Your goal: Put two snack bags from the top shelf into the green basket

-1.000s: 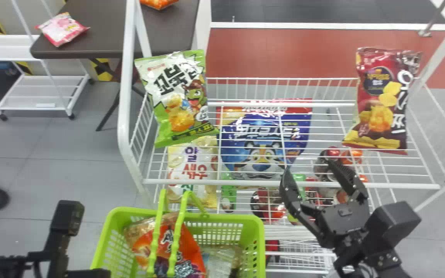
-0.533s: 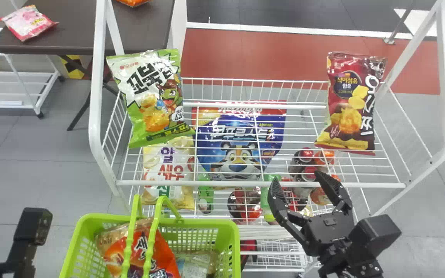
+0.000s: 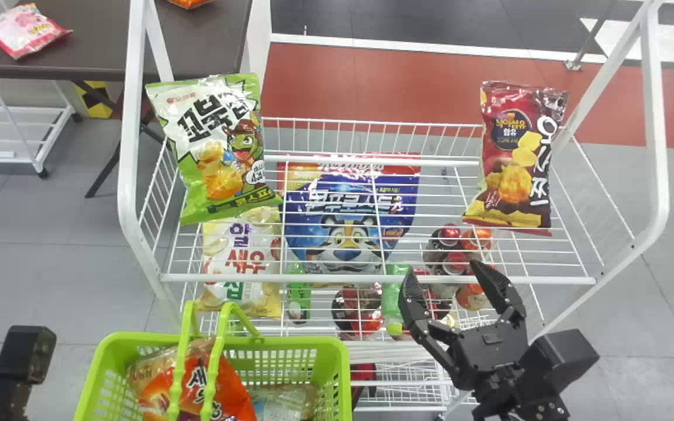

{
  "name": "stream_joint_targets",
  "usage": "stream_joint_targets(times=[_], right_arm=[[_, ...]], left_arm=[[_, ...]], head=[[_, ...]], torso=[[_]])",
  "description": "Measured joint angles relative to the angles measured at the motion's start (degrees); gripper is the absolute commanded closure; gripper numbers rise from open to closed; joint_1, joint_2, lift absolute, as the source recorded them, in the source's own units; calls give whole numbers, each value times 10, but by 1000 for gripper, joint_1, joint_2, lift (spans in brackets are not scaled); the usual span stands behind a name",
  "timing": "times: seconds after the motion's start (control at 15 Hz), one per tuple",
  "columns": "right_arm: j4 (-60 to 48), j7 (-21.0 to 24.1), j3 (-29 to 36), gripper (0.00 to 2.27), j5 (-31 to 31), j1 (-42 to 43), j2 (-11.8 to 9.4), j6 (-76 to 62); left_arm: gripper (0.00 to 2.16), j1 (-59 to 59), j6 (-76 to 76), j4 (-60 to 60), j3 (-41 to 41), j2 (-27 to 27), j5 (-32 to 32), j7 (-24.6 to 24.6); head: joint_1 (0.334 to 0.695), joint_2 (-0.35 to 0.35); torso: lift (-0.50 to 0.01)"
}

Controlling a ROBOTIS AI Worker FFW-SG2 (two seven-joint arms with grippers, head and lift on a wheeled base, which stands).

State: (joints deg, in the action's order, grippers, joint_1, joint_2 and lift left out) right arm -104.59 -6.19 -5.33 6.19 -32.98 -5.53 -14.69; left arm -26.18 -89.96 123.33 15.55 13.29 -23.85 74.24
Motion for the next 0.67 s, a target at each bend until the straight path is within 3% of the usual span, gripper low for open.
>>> stream_joint_targets(times=[0.67], right_arm=[[1, 7, 1, 76, 4, -3, 0, -1]], left_arm=[[2148, -8, 0, 7, 0, -6, 0, -1]], head=[[695, -107]], torso=[[-1]])
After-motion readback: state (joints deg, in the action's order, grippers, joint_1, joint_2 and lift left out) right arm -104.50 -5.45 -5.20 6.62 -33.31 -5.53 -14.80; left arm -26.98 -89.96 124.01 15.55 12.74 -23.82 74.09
